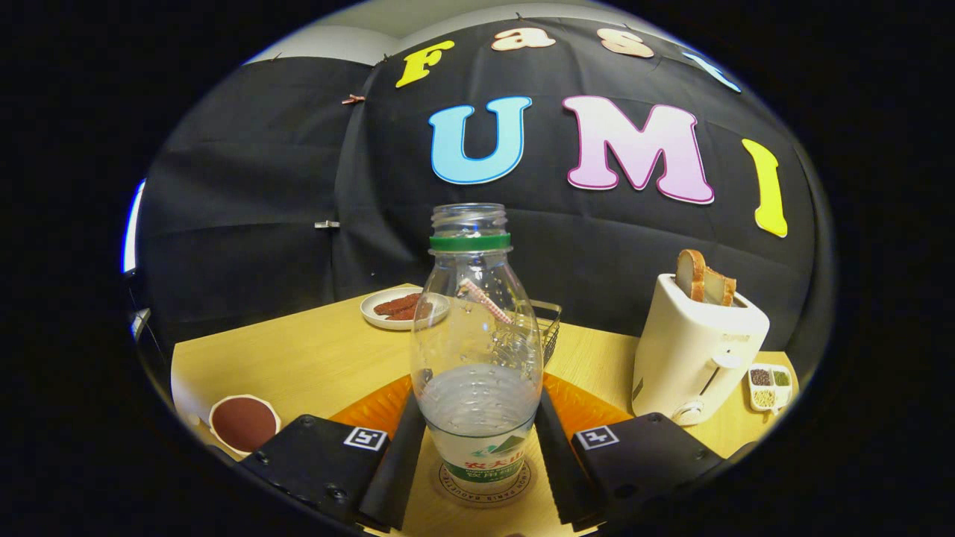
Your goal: Take the bottle from table, then pour the juice into the cup, finally place the bottle on the coaster
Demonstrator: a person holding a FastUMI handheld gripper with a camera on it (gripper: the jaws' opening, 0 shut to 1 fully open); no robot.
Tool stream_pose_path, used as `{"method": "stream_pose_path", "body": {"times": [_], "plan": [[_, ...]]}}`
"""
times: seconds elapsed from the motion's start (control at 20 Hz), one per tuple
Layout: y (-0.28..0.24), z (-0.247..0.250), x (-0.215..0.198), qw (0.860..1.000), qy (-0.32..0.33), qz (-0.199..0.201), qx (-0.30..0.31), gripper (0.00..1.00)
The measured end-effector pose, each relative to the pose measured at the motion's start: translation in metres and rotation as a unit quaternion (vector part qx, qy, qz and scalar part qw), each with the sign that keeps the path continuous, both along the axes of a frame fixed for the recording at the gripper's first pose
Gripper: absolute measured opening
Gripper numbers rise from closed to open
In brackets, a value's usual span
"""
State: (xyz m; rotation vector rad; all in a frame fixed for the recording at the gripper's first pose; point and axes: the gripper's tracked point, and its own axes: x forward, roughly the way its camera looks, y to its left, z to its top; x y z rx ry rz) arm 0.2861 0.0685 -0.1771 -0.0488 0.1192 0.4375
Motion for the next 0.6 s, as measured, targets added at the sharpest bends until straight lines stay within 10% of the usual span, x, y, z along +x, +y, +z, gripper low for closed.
{"method": "stream_pose_path", "body": {"times": [0.6], "plan": [[0.0007,-0.0045,0.0004,1.000,-0.007,-0.008,-0.003,0.80]]}}
